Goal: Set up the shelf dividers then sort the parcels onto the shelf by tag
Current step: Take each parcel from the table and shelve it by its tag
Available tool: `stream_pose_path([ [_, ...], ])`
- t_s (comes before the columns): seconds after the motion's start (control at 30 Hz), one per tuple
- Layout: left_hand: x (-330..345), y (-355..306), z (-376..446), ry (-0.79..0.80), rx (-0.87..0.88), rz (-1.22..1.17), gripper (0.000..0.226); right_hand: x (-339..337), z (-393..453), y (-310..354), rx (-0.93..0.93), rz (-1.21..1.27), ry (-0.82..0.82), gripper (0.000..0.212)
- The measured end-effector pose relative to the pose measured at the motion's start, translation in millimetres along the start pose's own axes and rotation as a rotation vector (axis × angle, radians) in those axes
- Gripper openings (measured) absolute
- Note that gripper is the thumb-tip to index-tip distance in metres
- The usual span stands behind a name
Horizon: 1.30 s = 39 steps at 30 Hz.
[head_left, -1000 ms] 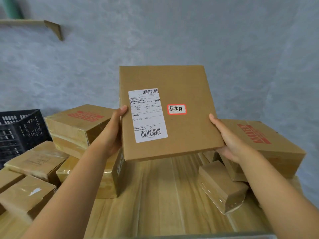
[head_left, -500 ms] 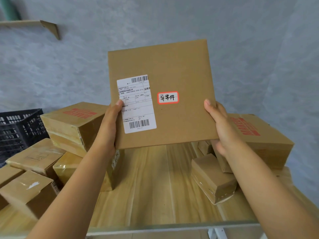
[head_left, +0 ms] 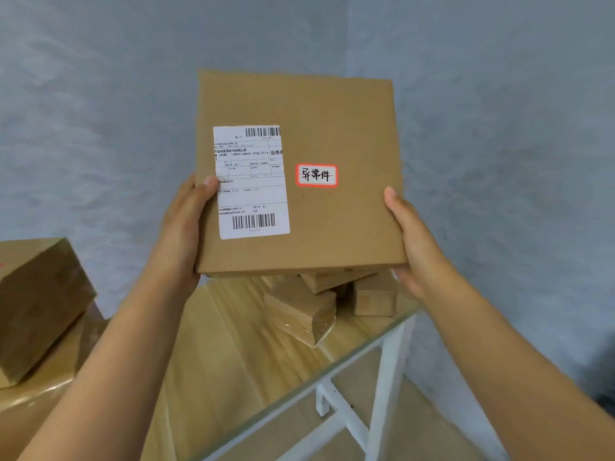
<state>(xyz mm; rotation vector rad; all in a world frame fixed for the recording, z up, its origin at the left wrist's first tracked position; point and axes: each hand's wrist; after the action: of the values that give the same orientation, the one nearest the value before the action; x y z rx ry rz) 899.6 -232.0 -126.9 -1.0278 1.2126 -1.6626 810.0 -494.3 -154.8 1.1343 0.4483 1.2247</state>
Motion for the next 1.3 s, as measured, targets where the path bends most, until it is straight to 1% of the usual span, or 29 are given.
stream_pose_path([
  [0.13, 57.3, 10.2, -2.3, 0.11, -0.038, -0.084, 0.039, -50.6, -36.0, 37.4, -0.037, -0.1, -0.125, 0.052],
  [0.3, 156.4, 21.5, -18.5, 0.334, -0.116, -0.157, 0.048, -127.8, -91.7, 93.2, -0.065, -0.192, -0.346, 0.053],
  [0.4, 228.0, 26.6, -36.3, 0.476, -0.178, -0.184, 0.049, -182.4, -128.5, 131.6, -0.091, -0.239, -0.44, 0.056],
  [0.5, 303.3, 34.7, -61.0, 0.567, -0.18, -0.173, 0.046, -239.1, -168.8, 167.6, -0.107, -0.297, -0.534, 0.064],
  [0.63, 399.6, 52.5, -104.2, 0.692, -0.206, -0.164, 0.052, -315.8, -221.3, 207.9, -0.087, -0.373, -0.654, 0.075],
  [0.7, 442.0, 63.5, -124.2, 0.712, -0.236, -0.164, 0.061, -352.2, -243.9, 224.3, -0.074, -0.4, -0.702, 0.07],
  [0.77, 478.8, 75.1, -140.5, 0.719, -0.283, -0.153, 0.069, -383.8, -262.4, 236.3, -0.069, -0.404, -0.723, 0.057],
  [0.8, 494.3, 80.7, -147.0, 0.719, -0.303, -0.142, 0.068, -397.2, -269.7, 240.4, -0.064, -0.394, -0.733, 0.05],
  [0.9, 530.3, 96.2, -158.6, 0.714, -0.354, -0.106, 0.052, -430.6, -284.0, 246.1, -0.02, -0.363, -0.805, 0.037],
  [1.1, 573.5, 119.1, -153.3, 0.773, -0.453, 0.036, 0.043, -472.4, -284.2, 234.6, 0.141, -0.3, -0.917, 0.035],
  [1.3, 609.7, 157.0, -129.7, 0.841, -0.556, 0.187, 0.045, -503.2, -266.7, 203.5, 0.247, -0.309, -1.003, 0.034],
])
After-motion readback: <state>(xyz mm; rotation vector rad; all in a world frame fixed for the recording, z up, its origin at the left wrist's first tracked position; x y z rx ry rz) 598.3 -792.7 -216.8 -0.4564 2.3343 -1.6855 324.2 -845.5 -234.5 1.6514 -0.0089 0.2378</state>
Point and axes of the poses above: each hand's wrist, its own z-axis towards the middle knuckle, its own x-axis out of the palm, y = z × x, and after that the axes turned 12 degrees about -x, right-handed
